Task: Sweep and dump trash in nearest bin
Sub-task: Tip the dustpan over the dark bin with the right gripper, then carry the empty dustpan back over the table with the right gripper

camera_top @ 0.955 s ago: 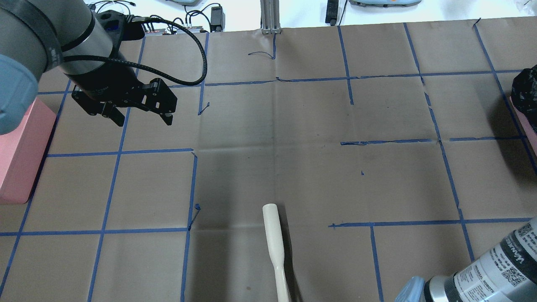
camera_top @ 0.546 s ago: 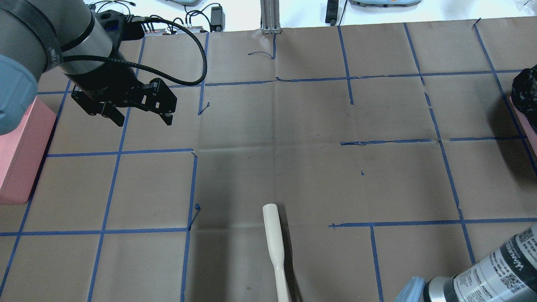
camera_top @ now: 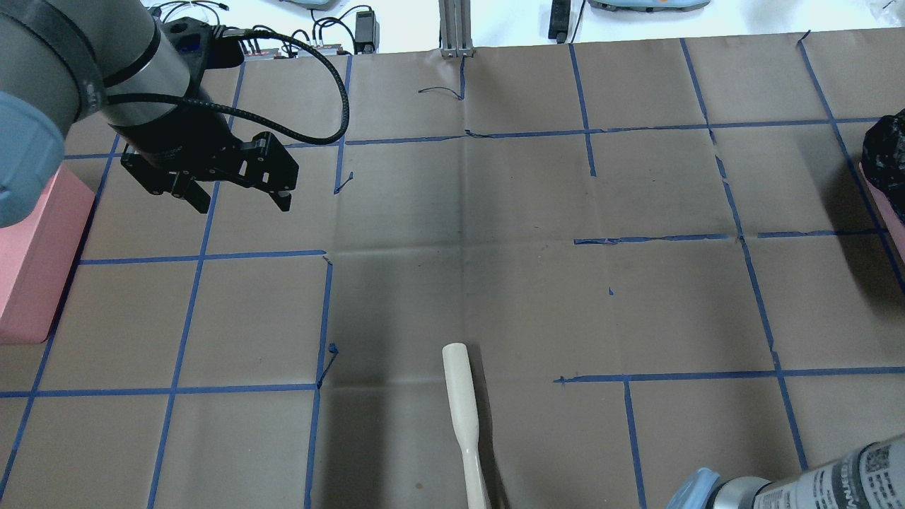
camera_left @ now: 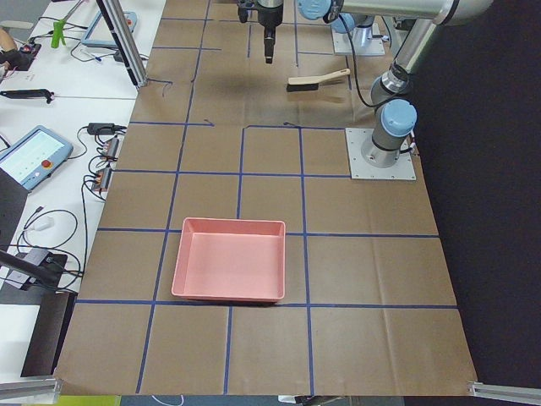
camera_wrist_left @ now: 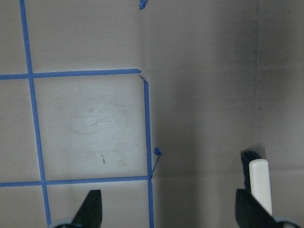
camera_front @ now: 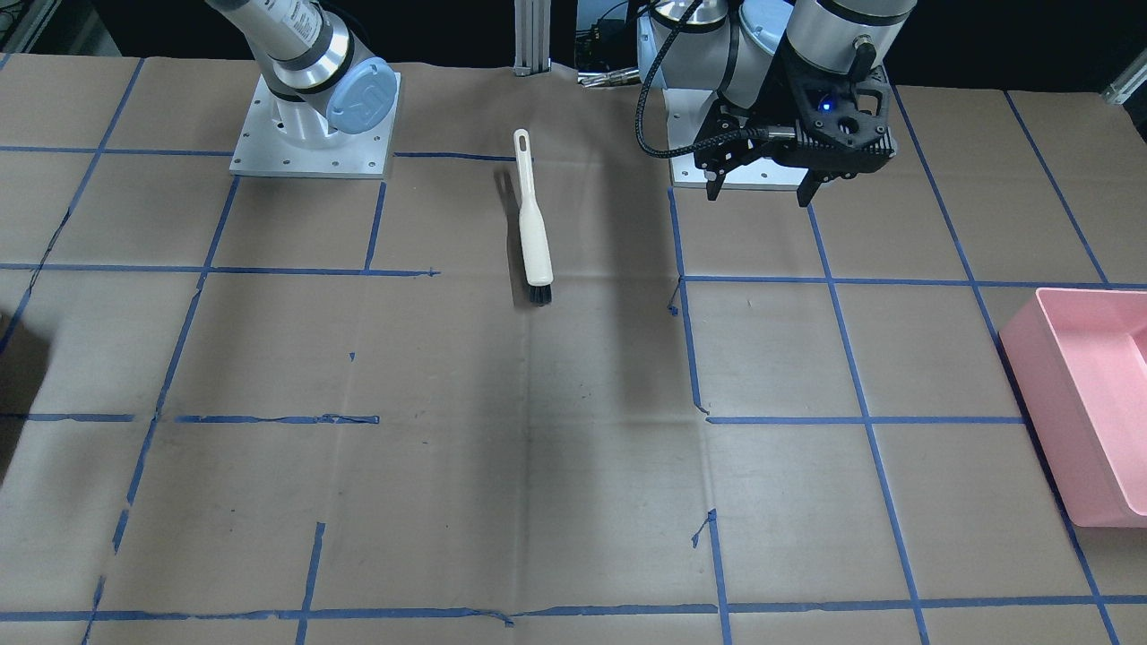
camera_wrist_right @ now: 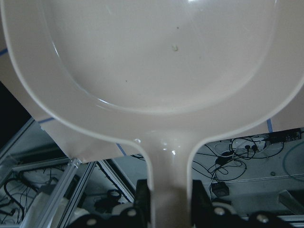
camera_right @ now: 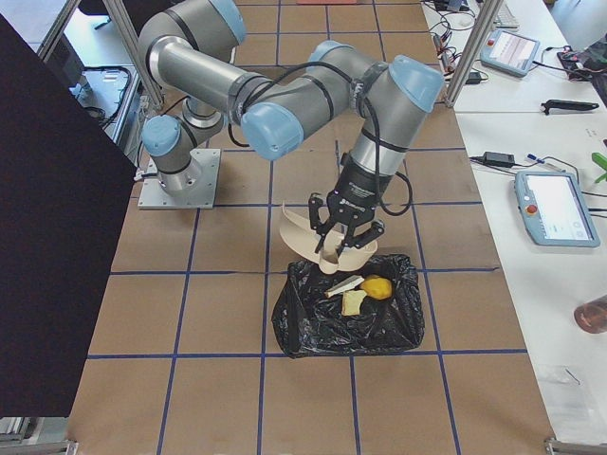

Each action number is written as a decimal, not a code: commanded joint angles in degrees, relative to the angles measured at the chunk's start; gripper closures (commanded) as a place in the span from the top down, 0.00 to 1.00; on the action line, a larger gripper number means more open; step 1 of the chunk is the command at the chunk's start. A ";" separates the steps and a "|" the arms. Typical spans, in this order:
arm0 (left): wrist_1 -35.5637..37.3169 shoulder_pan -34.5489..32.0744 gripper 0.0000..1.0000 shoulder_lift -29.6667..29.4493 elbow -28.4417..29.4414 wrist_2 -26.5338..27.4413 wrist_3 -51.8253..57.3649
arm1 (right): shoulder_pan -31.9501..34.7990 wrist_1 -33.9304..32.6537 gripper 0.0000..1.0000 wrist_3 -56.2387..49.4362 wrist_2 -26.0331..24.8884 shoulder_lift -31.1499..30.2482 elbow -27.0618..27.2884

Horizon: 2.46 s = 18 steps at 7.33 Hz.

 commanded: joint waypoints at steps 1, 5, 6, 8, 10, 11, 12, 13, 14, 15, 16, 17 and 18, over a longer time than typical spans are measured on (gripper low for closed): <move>0.00 0.00 1.00 0.00 -0.03 0.00 0.00 | 0.33 -4.86 0.05 8.23 10.27 -8.82 13.61; 0.00 0.00 1.00 0.00 -0.03 0.00 -0.09 | 9.87 -4.61 0.05 31.07 16.12 -9.81 16.99; 0.00 0.00 1.00 0.00 -0.03 0.00 -0.09 | 13.21 -4.26 0.05 37.48 16.12 -9.99 17.86; 0.00 0.00 1.00 0.00 -0.03 0.00 0.00 | 20.33 -3.73 0.06 54.86 23.02 -9.99 18.92; 0.00 0.00 1.00 0.00 -0.03 0.00 -0.09 | 29.72 -3.81 0.06 70.33 23.85 -9.55 19.63; 0.00 0.00 1.00 0.00 -0.03 0.00 -0.09 | 33.95 -4.25 0.06 79.55 26.90 -9.03 19.98; 0.00 -0.09 1.00 0.08 -0.03 0.00 -0.09 | 37.90 -4.78 0.06 86.78 28.76 -7.98 20.42; 0.00 -0.09 1.00 0.09 -0.03 0.09 -0.09 | 41.69 -4.87 0.06 91.64 29.13 -7.62 20.68; -0.09 -0.17 1.00 0.17 -0.03 0.00 -0.26 | 45.55 -6.17 0.06 98.39 31.65 -6.57 21.21; -0.09 -0.18 1.00 0.09 -0.03 0.00 -0.26 | 49.68 -9.93 0.06 106.37 33.59 -4.56 21.30; 0.00 -0.18 1.00 0.09 -0.03 0.09 -0.18 | 54.25 -14.58 0.06 111.67 33.44 -1.41 21.21; 0.00 -0.18 1.00 0.17 -0.03 0.09 0.00 | 58.12 -20.54 0.06 118.69 33.09 2.10 21.21; -0.09 -0.09 1.00 0.09 -0.03 0.18 0.00 | 60.86 -25.21 0.06 122.24 32.82 5.70 21.04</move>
